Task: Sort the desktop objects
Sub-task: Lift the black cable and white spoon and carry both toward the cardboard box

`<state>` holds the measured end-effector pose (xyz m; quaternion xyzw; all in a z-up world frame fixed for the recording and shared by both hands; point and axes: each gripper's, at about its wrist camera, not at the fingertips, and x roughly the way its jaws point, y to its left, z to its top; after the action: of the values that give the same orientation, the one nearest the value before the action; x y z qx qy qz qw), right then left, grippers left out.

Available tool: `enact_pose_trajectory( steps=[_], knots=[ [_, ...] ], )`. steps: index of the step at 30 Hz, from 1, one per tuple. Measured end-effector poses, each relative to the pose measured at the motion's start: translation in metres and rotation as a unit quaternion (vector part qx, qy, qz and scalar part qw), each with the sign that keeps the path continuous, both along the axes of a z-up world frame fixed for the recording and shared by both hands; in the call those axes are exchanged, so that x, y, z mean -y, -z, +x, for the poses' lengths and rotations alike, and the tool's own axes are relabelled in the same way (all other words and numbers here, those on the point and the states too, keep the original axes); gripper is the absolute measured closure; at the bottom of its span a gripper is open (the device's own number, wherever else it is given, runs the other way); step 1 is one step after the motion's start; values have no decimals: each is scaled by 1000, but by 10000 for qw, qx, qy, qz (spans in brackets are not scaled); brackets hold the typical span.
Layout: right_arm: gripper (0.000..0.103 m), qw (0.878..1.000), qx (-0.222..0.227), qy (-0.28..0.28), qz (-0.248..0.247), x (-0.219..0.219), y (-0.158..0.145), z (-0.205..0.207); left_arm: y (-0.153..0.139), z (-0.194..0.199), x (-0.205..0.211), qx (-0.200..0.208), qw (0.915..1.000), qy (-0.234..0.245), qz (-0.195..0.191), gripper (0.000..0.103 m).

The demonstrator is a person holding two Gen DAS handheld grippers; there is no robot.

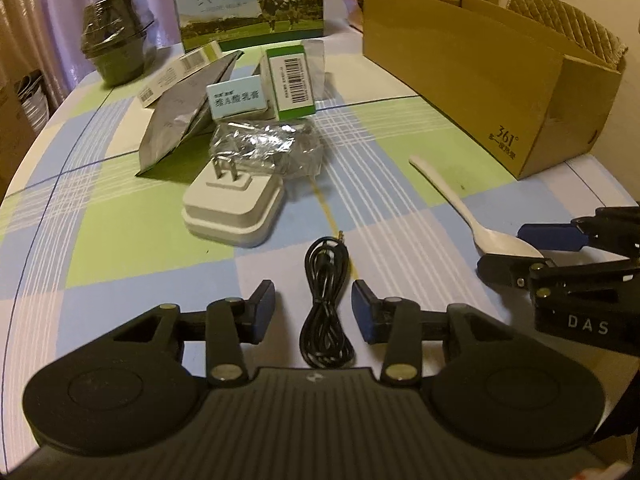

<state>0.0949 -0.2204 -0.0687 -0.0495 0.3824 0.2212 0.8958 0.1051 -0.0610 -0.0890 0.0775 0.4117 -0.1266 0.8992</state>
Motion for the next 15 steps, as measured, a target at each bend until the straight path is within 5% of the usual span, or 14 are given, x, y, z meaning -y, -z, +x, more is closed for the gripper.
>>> enact_pose_trajectory(
  steps=[5,15],
  knots=[
    [59,10000,21,8,21,-1,0,1,-1,0,7,-37,9998,179,45,88],
    [69,10000,36,-14,-13,-3,0,0,-11,-13,1,-86,9998,70,-135,91]
  ],
)
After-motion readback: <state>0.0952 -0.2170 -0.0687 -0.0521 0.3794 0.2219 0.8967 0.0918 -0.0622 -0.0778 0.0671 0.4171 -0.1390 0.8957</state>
